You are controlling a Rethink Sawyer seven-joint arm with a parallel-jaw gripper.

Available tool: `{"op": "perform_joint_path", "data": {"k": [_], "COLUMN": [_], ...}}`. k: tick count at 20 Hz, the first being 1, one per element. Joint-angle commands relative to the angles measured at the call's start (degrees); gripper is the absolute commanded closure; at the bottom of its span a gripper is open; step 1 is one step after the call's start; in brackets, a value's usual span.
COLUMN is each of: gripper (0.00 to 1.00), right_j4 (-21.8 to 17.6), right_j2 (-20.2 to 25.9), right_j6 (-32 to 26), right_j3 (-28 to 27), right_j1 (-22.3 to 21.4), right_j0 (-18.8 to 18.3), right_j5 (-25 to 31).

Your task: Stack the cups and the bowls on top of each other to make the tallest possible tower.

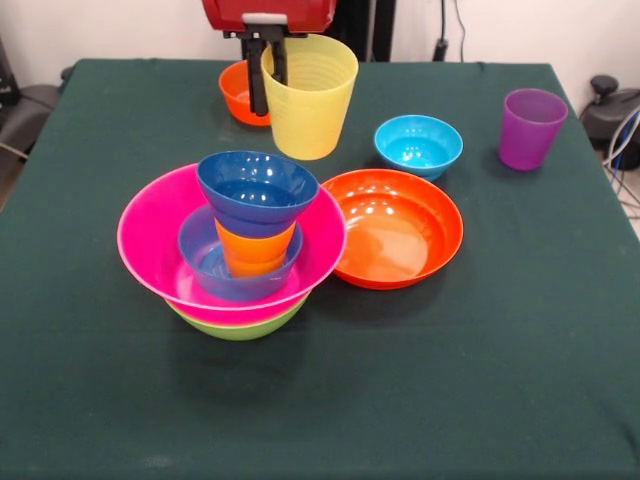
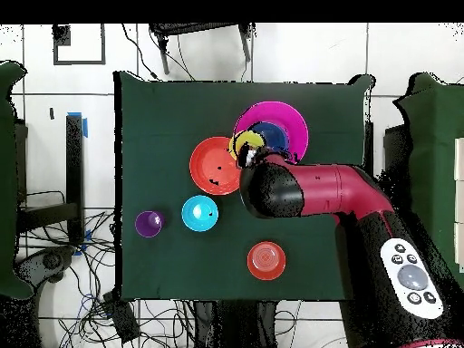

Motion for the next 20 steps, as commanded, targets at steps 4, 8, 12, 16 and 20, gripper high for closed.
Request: {"op": "perform_joint_path", "data": {"k": [4,8,12,16,20], "gripper": [1.0,1.0,1.0,1.0,1.0], "right_j4": [4.7,6.7,8.5,10.1,12.0], "right_j2": [-11.5,-14.3,-15.8,-15.4,-14.2], "right_j6": [12.9,13.7,11.7,8.8,5.1], "right_j3": [-3.6,-3.2,-3.3,-3.2,-3.9], "right_j1": [-2.1,-4.4,-6.2,-7.4,-8.2], "right_j0": [7.9,8.3,7.1,5.2,3.2], "right_j5": [11.0,6.0,5.9,5.3,7.7]}}
